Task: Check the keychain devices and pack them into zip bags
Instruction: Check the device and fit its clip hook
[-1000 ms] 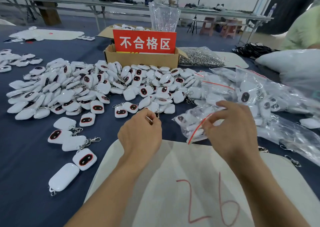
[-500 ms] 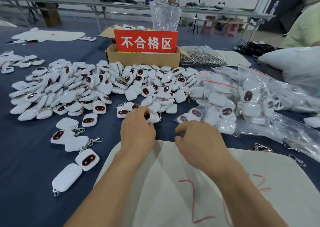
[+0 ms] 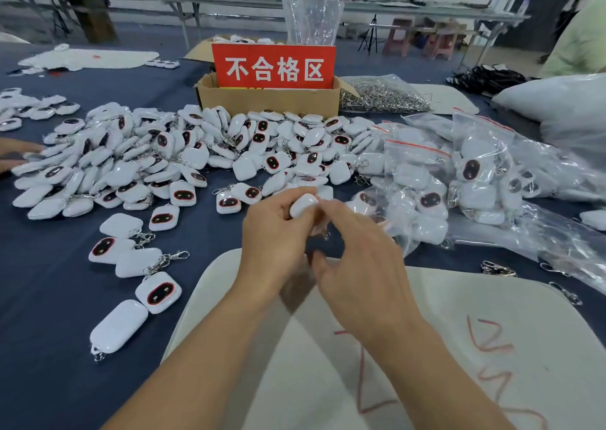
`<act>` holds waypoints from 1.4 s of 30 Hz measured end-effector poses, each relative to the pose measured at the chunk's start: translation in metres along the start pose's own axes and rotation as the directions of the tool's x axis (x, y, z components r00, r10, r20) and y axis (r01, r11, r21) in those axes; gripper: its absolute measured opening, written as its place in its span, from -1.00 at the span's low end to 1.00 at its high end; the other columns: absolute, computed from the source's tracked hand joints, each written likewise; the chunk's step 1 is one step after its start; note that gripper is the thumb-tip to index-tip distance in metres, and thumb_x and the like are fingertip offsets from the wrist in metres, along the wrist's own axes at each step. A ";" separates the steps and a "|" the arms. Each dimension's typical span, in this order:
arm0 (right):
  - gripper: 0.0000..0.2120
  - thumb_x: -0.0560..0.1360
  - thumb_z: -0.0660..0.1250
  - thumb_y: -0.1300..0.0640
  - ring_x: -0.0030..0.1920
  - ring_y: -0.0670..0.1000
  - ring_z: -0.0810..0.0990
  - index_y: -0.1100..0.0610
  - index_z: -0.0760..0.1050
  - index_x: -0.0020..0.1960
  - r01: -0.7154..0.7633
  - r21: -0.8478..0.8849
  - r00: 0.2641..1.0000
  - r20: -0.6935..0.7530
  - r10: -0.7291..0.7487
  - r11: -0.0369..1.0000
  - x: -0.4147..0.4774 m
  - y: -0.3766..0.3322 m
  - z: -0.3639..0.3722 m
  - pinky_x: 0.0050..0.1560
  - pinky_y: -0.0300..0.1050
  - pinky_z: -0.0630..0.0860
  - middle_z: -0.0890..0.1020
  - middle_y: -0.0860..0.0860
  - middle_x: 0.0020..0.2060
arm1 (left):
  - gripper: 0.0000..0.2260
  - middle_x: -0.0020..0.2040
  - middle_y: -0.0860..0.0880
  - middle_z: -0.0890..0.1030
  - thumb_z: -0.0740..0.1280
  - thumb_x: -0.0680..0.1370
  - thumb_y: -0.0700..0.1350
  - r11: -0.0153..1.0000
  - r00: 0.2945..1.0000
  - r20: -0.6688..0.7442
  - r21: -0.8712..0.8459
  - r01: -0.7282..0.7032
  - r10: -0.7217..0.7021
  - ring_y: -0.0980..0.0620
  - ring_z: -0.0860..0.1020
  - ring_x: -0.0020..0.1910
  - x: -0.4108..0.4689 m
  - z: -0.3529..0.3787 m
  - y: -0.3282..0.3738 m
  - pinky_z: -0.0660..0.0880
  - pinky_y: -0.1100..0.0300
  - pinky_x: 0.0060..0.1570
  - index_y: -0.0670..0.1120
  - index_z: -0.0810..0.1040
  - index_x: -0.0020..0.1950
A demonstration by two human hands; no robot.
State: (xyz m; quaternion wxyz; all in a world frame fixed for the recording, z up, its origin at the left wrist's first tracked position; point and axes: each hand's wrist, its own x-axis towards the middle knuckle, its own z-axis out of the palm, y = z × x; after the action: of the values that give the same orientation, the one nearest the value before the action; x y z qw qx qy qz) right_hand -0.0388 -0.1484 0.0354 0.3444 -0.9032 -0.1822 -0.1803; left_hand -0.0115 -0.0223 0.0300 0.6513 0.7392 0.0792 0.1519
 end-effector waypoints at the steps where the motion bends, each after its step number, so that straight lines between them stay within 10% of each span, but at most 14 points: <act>1: -0.35 0.42 0.43 0.21 0.11 -0.11 0.53 -0.13 0.43 0.47 -0.073 0.044 0.994 0.088 0.069 0.996 0.000 0.001 0.002 0.05 -0.27 0.34 0.60 -0.21 0.08 | -0.82 -0.11 0.07 0.76 0.41 0.47 -0.02 0.998 0.999 0.034 -0.050 0.024 -0.023 0.00 0.72 -0.09 -0.002 0.003 0.000 0.67 -0.03 -0.10 0.19 0.75 0.01; 8: -0.63 0.60 0.21 0.29 -0.09 -0.08 0.63 -0.10 0.60 0.20 -0.260 0.387 0.965 0.141 0.222 0.884 0.011 0.016 -0.002 0.00 -0.13 0.57 0.70 -0.13 -0.15 | -0.68 -0.05 0.15 0.76 0.36 0.35 0.04 0.998 0.998 0.062 -0.052 -0.017 0.020 0.12 0.71 0.01 -0.006 0.004 -0.003 0.59 0.08 0.12 0.28 0.74 0.05; 12: -0.63 0.58 0.16 0.42 -0.11 0.25 0.72 0.15 0.69 0.08 -0.498 0.772 0.860 0.380 0.341 0.395 0.016 0.017 -0.014 -0.05 0.11 0.71 0.73 0.20 -0.12 | -0.80 -0.09 0.13 0.75 0.49 0.44 -0.05 0.994 0.990 0.123 -0.076 0.079 -0.070 0.17 0.68 -0.15 -0.004 0.003 -0.001 0.56 0.29 -0.17 0.23 0.76 -0.03; 16: -0.71 0.62 0.18 0.39 -0.19 0.22 0.63 0.29 0.67 0.14 -0.539 0.813 0.829 0.467 0.308 0.218 0.020 0.023 -0.021 0.03 0.16 0.67 0.68 0.21 -0.17 | -0.79 -0.18 -0.08 0.74 0.43 0.55 -0.32 0.948 0.964 0.237 -0.260 0.186 -0.124 0.04 0.59 -0.39 -0.006 0.004 0.009 0.56 0.25 -0.38 -0.05 0.77 0.04; 26: -0.70 0.65 0.17 0.39 -0.31 0.13 0.64 0.25 0.69 0.01 -0.482 0.842 0.861 0.404 0.310 0.241 0.017 0.021 -0.021 -0.22 -0.08 0.66 0.69 0.19 -0.26 | -0.61 0.02 -0.16 0.76 0.52 0.34 -0.16 0.938 0.943 0.330 -0.316 0.143 -0.032 -0.02 0.72 -0.05 -0.001 -0.005 0.000 0.61 0.21 -0.07 -0.17 0.72 0.16; 42: -0.66 0.47 0.25 0.51 -0.30 0.10 0.63 0.24 0.68 0.08 -0.494 0.771 0.866 0.393 0.311 0.402 0.015 0.016 -0.013 -0.05 0.10 0.62 0.68 0.15 -0.25 | -0.80 -0.12 -0.24 0.74 0.54 0.41 -0.32 0.930 0.951 0.268 -0.287 0.229 -0.151 -0.08 0.66 -0.27 -0.002 -0.004 -0.003 0.55 0.17 -0.38 -0.20 0.76 0.02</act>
State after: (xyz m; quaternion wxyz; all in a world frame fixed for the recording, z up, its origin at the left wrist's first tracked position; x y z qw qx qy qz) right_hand -0.0214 -0.1653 0.0421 0.7559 -0.6436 -0.0538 0.1070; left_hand -0.0142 -0.0184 0.0272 0.7773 0.6274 0.0456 0.0074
